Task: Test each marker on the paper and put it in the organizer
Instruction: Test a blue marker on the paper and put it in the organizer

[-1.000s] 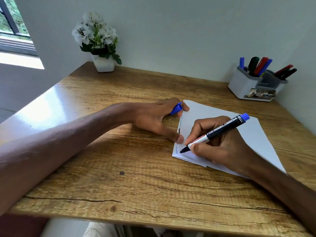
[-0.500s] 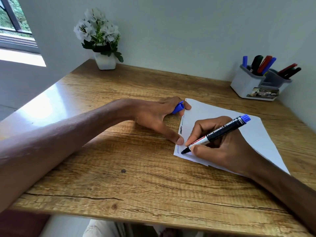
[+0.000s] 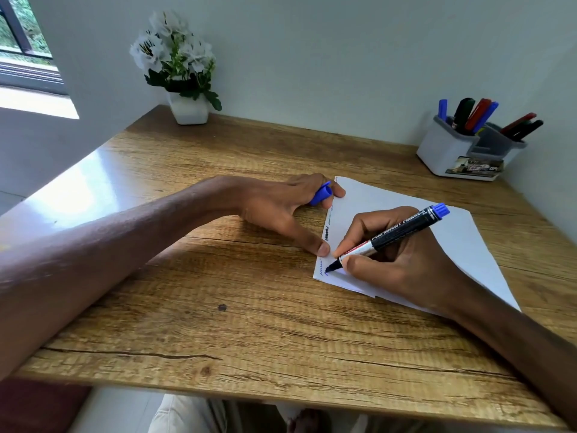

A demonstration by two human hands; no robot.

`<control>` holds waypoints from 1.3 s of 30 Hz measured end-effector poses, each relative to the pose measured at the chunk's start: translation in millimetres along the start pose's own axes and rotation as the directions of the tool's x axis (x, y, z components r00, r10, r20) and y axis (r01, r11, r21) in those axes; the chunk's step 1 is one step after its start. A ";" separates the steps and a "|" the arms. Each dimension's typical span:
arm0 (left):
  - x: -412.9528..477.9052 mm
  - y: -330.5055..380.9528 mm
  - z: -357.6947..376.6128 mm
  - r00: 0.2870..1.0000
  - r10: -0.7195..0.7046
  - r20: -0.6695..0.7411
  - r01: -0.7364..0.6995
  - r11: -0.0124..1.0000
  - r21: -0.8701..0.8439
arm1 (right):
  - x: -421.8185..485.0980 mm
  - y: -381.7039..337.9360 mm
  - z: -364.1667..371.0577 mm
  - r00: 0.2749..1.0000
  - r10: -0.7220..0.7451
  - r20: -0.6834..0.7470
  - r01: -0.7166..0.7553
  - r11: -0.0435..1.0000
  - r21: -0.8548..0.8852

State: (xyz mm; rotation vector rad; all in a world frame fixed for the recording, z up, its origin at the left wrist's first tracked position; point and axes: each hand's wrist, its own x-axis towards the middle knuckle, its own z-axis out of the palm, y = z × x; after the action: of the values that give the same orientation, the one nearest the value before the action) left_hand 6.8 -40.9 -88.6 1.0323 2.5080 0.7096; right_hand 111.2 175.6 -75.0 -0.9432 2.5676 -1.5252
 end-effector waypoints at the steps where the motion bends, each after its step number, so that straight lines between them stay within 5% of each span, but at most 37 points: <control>1: -0.4 0.3 -0.1 1.000 -0.002 -0.002 0.002 1.000 0.001 | 0.2 0.0 -0.1 1.000 0.003 -0.005 -0.003 1.000 -0.005; 7: 1.7 7.6 -10.4 0.993 -0.029 0.110 0.025 0.999 0.034 | 0.6 0.8 -0.3 0.999 0.027 -0.030 -0.028 0.999 -0.031; 39: -1.4 14.6 -13.1 0.993 -0.014 0.119 0.013 1.000 0.003 | -0.1 7.2 0.5 0.977 0.166 -0.134 -0.150 0.981 0.125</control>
State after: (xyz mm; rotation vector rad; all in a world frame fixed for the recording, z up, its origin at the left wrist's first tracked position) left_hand 9.6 -37.2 -69.5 1.0266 2.4118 0.6218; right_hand 107.9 177.8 -81.1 -0.6224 2.5427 -1.7312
